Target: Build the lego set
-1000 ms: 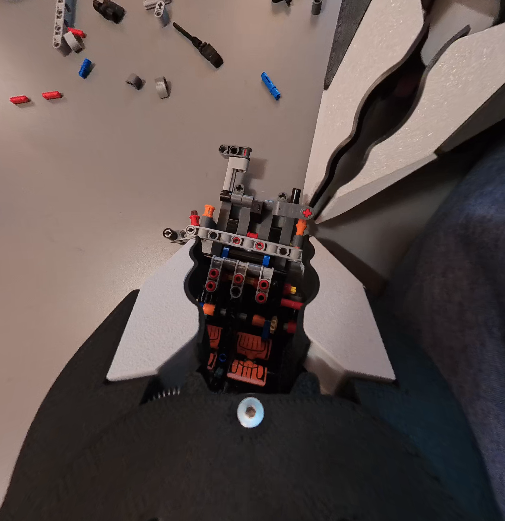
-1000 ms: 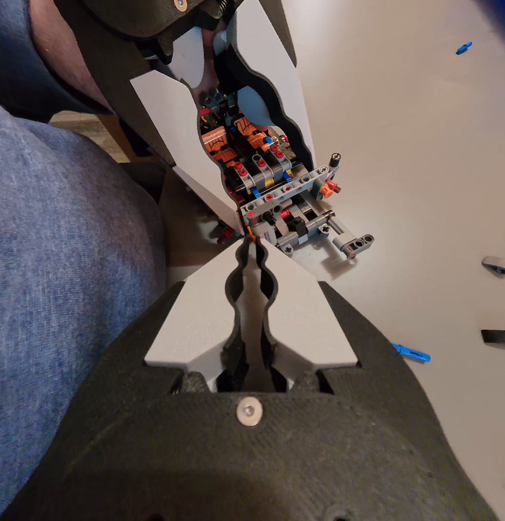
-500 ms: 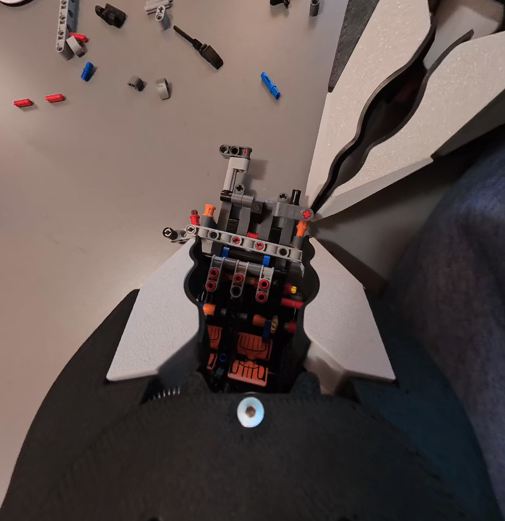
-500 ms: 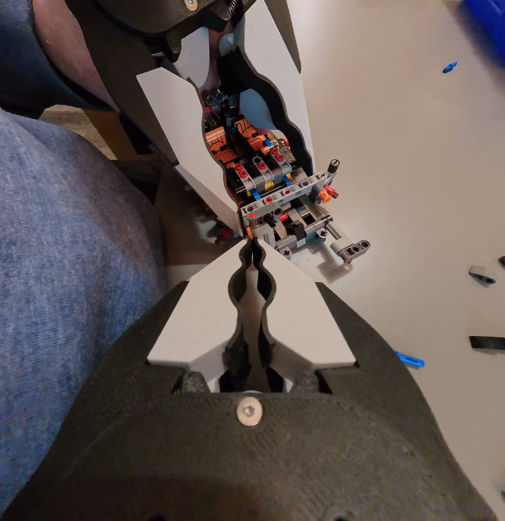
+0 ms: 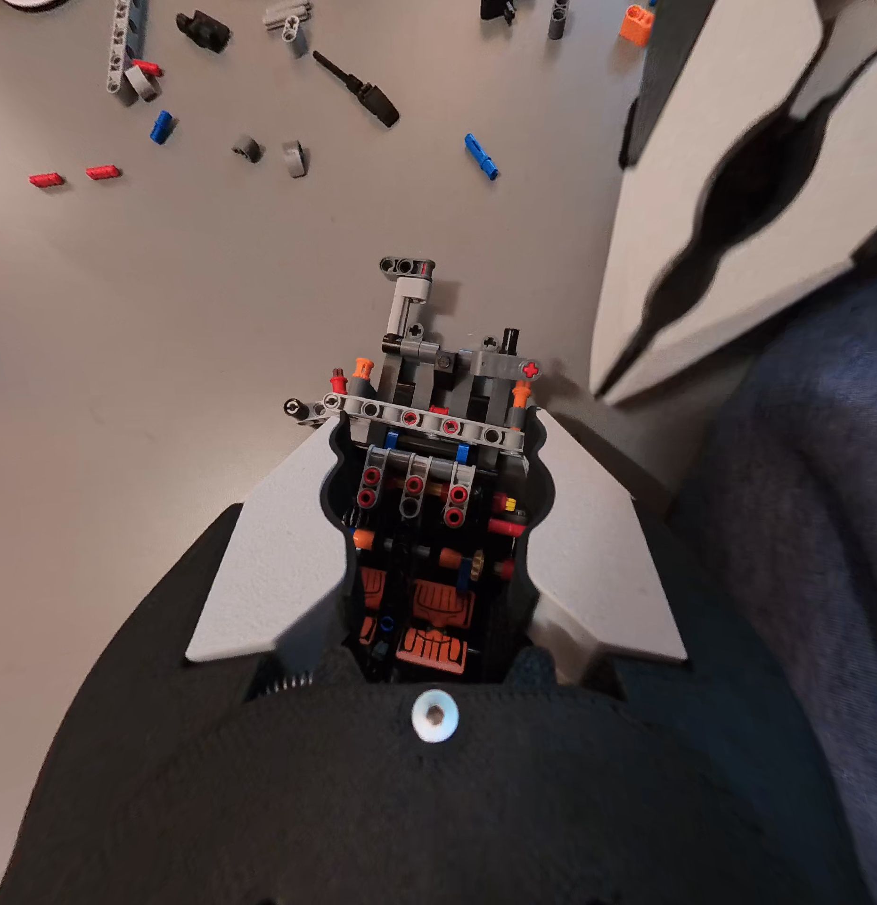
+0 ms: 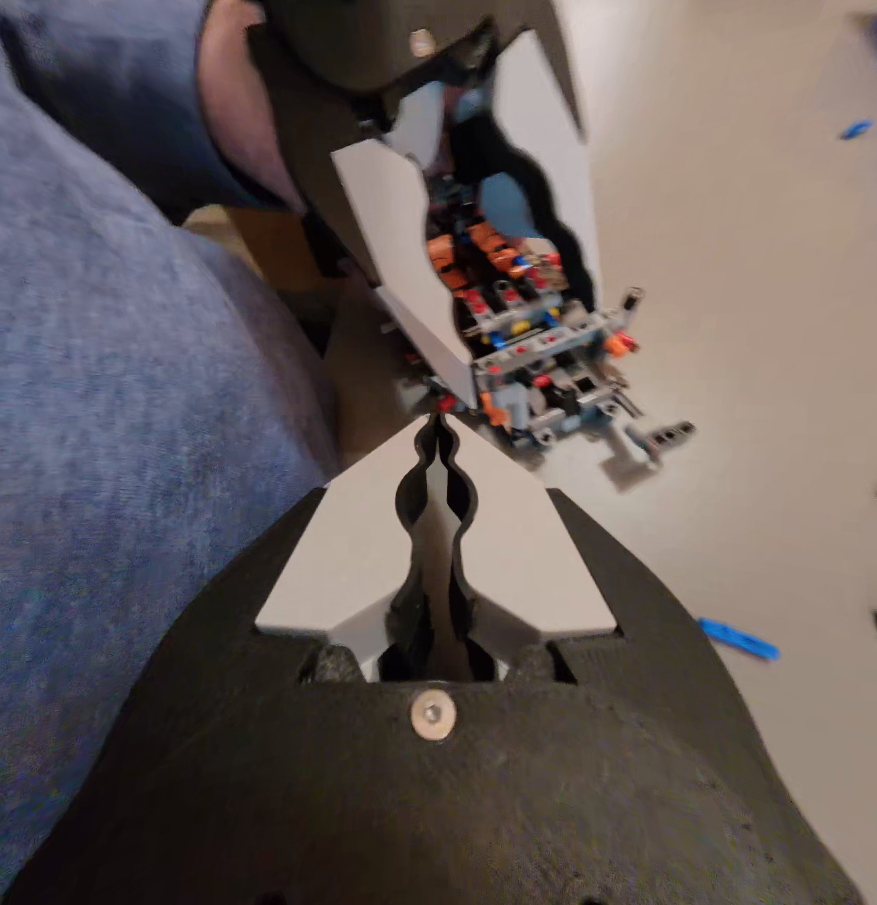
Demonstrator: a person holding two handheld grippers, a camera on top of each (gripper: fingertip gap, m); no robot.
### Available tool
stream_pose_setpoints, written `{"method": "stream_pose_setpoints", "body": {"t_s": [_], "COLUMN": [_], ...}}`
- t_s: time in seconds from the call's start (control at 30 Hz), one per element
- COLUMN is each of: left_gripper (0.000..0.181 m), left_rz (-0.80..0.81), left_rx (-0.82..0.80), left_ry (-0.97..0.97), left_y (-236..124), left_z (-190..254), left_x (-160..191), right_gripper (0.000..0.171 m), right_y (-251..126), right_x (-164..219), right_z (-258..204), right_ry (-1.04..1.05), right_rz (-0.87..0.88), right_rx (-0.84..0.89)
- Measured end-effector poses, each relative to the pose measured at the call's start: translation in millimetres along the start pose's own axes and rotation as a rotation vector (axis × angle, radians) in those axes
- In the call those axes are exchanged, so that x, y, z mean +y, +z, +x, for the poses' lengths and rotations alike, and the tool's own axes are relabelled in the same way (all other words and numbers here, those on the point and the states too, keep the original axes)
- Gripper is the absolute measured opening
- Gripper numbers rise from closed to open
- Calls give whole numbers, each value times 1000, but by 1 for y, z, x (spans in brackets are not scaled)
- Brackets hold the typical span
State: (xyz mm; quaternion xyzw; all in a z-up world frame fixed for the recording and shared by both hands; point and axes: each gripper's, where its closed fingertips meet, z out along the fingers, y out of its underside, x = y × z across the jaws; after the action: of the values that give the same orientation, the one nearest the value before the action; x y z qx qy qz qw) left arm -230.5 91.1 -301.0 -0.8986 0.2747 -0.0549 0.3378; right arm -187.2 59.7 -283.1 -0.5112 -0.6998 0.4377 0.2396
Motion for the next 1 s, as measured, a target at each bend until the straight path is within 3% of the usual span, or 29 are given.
{"method": "stream_pose_setpoints", "body": {"t_s": [0.17,0.27,1.0], "left_gripper": [69,69,68], "left_rz": [-1,0,0], "left_rx": [-17,-24,-12], "left_ry": [-7,-5,-9], "left_y": [1,1,1], "left_z": [-1,-1,-2], "left_x": [-1,-1,-1], "right_gripper": [10,0,0], "right_y": [1,5,11], "right_x": [9,1,6], "right_z": [24,21,24], "right_ry": [60,53,0], "right_rz": [-50,-20,-74], "right_rx": [156,129,170]}}
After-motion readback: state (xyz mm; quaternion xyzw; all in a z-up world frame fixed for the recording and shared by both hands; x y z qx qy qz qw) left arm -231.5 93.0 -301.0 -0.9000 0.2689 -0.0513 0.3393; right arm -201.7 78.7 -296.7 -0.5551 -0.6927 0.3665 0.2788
